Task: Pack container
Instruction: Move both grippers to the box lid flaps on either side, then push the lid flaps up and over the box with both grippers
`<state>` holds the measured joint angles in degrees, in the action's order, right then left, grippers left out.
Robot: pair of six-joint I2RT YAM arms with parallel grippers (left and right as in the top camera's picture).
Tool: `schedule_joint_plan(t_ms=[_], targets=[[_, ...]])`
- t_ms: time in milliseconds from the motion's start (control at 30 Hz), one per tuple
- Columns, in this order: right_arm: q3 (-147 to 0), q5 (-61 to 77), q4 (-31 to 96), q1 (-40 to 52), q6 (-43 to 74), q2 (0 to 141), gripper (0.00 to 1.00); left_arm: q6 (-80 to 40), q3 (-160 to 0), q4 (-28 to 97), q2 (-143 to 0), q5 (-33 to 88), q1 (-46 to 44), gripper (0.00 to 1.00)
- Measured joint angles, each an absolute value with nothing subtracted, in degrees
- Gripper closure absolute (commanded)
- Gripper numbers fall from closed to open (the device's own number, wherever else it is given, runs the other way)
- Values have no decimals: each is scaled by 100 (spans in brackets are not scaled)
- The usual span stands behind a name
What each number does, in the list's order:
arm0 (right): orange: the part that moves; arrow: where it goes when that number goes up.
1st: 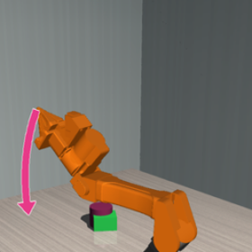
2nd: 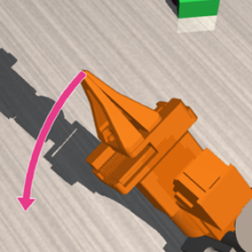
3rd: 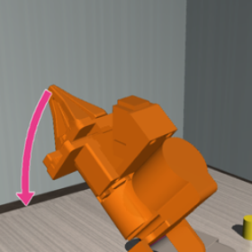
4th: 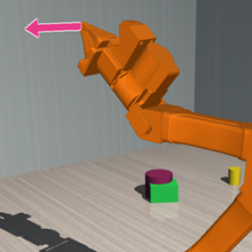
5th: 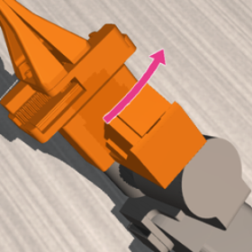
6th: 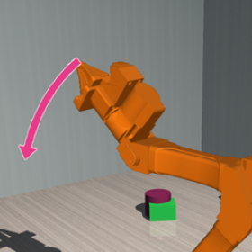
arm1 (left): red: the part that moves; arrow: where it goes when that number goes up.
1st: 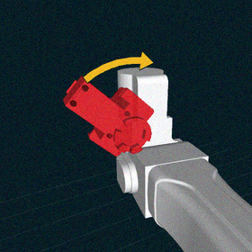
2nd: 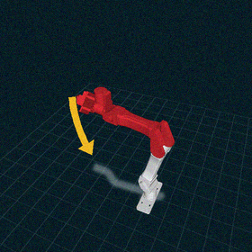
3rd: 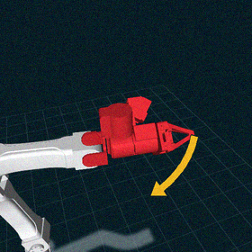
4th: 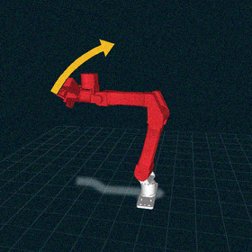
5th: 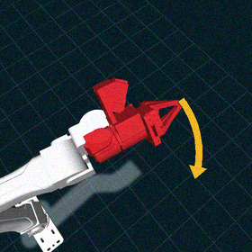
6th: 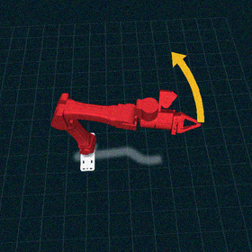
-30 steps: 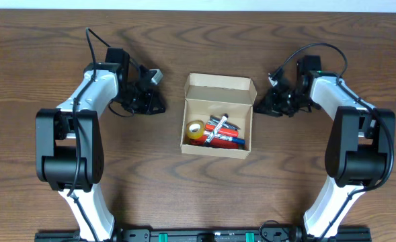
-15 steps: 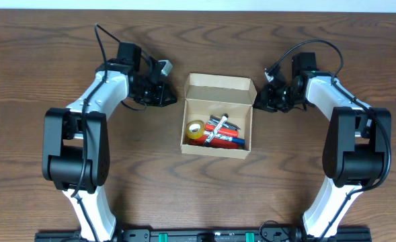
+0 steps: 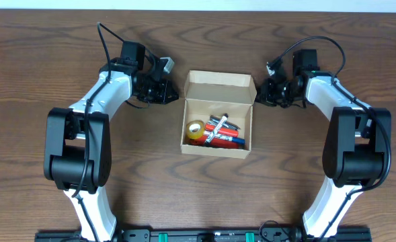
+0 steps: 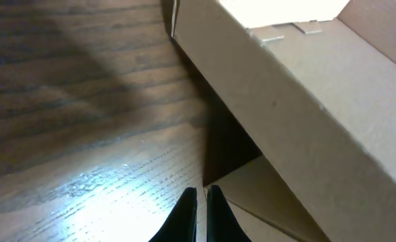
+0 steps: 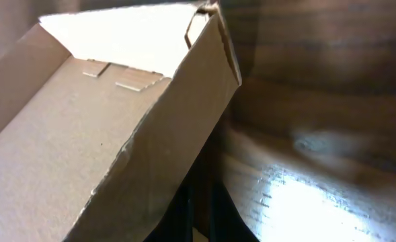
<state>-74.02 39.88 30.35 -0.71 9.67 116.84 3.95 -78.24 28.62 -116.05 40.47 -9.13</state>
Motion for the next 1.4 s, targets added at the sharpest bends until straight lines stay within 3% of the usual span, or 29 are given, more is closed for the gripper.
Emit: schedule_joint_plan(t_ms=[767, 1400], targets=[[-7402, 3990, 2862, -71, 1262, 12105, 99, 108, -7824, 2685, -11605, 3861, -910, 94], [-7402, 4115, 2644, -71, 1284, 12151, 99, -169, -7824, 2303, -11778, 4493, -910, 94]])
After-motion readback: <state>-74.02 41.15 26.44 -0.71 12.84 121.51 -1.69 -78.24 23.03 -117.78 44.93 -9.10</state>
